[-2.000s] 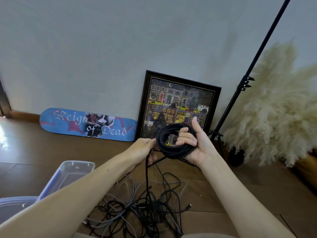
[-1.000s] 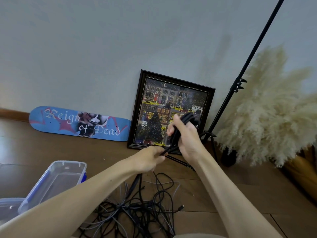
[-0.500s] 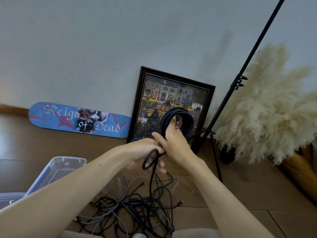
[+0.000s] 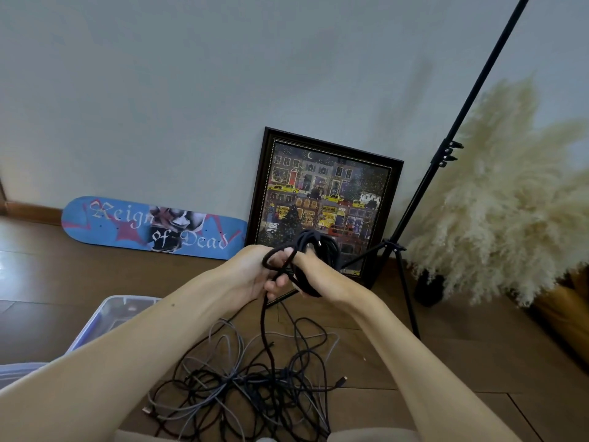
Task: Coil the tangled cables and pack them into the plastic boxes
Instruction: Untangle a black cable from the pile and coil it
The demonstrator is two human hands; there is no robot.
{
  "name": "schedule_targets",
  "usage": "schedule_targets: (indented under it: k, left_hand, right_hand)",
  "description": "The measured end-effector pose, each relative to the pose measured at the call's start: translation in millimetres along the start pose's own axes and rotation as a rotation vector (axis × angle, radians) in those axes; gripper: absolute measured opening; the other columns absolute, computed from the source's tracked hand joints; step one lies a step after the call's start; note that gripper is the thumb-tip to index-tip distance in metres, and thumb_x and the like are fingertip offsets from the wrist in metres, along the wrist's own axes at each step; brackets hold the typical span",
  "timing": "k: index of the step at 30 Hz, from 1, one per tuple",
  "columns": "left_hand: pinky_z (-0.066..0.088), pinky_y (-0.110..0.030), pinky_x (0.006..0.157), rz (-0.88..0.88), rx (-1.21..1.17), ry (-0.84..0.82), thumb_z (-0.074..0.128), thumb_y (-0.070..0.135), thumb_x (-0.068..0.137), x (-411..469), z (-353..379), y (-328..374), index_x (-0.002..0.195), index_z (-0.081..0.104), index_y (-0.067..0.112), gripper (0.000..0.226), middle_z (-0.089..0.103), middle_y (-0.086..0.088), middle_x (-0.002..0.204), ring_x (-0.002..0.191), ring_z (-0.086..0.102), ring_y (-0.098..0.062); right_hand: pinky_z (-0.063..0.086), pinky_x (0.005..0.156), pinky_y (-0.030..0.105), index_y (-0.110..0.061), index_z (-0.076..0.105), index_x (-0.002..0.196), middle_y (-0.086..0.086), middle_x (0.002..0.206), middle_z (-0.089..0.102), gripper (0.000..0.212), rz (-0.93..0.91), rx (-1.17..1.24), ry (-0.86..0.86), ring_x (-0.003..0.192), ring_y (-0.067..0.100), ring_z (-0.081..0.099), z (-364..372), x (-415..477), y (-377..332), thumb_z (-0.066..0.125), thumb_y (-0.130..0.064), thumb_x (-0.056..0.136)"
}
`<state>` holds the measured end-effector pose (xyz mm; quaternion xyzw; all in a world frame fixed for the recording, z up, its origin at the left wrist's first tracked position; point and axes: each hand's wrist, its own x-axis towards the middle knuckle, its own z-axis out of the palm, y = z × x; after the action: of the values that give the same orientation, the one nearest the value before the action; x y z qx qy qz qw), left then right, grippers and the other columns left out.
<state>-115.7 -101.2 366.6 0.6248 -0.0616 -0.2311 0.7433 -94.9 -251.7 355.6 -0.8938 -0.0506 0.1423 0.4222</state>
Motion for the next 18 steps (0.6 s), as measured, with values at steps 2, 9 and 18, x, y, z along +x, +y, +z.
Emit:
schedule_targets:
  k: [2,9,18]
  left_hand:
    - [0.027,-0.023,0.045,-0.018,-0.024,-0.018,0.033,0.009,0.090,2.1,-2.5,-0.1,0.080,0.051,0.008,0.021,0.040,-0.005,0.047,0.034,0.025,-0.011]
    - [0.028,-0.020,0.041,-0.051,0.038,-0.043,0.032,0.010,0.088,5.6,-5.0,-3.7,0.076,0.051,0.008,0.022,0.039,-0.003,0.047,0.035,0.024,-0.010]
    - [0.035,-0.022,0.049,-0.133,0.108,0.111,0.022,-0.013,0.083,8.2,2.0,-1.8,0.104,0.050,-0.001,0.037,0.053,-0.013,0.066,0.052,0.043,-0.014]
  right_hand:
    - [0.036,0.058,0.025,-0.013,0.042,0.104,-0.001,0.067,0.047,0.063,-0.041,0.034,-0.098,0.054,0.010,0.042,-4.3,-10.2,-7.8,0.045,-0.067,0.072]
    - [0.041,0.056,0.013,0.000,0.051,0.104,0.019,0.077,0.047,0.029,-0.178,-0.089,-0.231,0.061,0.018,0.043,-6.9,-26.5,-10.5,0.058,-0.020,0.085]
    - [0.031,0.054,0.028,-0.014,0.042,0.080,-0.001,0.072,0.044,0.028,-0.049,-0.842,0.103,0.061,0.016,0.043,-9.2,-24.2,-8.3,0.051,-0.035,0.097]
